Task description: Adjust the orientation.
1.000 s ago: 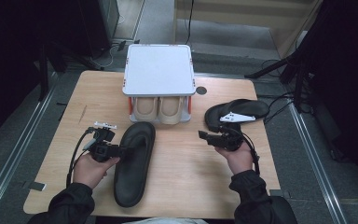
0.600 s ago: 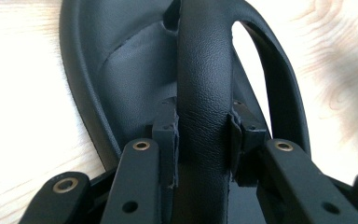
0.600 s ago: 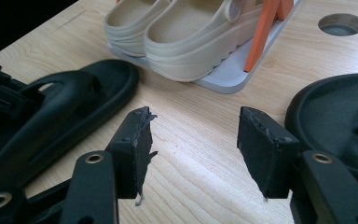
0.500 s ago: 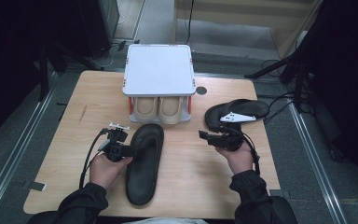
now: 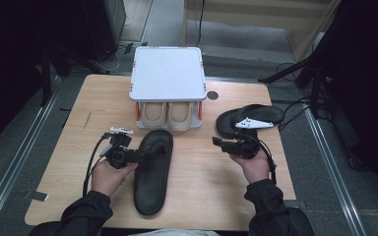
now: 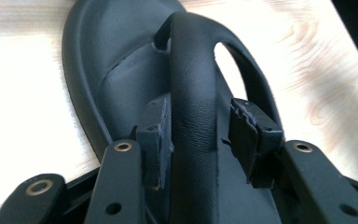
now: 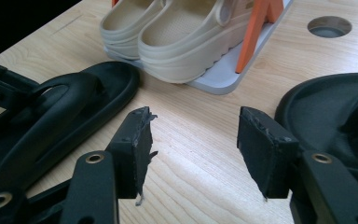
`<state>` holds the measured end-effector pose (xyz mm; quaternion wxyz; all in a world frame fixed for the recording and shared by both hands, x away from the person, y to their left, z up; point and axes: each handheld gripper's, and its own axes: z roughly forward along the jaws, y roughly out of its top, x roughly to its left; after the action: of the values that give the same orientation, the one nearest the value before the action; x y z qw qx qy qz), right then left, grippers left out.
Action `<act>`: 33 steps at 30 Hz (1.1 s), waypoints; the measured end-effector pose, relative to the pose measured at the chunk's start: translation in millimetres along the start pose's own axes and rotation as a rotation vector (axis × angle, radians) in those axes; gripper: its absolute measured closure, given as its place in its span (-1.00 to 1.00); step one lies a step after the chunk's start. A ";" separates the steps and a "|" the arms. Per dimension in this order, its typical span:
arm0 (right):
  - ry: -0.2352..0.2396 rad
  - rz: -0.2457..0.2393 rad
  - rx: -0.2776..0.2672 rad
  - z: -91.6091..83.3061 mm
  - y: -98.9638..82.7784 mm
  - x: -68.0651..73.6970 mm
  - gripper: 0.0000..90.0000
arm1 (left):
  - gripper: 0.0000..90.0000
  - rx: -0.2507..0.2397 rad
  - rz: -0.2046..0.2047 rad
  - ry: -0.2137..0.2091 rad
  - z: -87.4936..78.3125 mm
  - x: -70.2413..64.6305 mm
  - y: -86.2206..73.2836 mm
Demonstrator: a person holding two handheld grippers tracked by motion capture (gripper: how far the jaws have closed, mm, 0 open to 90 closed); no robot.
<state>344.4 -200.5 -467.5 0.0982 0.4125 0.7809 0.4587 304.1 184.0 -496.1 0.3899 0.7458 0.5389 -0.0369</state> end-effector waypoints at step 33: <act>-0.091 0.055 0.022 -31.4 -1.8 -66.0 0.57 | -0.07 -0.025 0.040 0.033 -31.9 37.6 9.9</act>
<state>368.9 -269.4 -466.3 0.1166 0.4553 0.7690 0.4333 316.3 231.8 -486.5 0.3907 0.7522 0.5305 -0.0101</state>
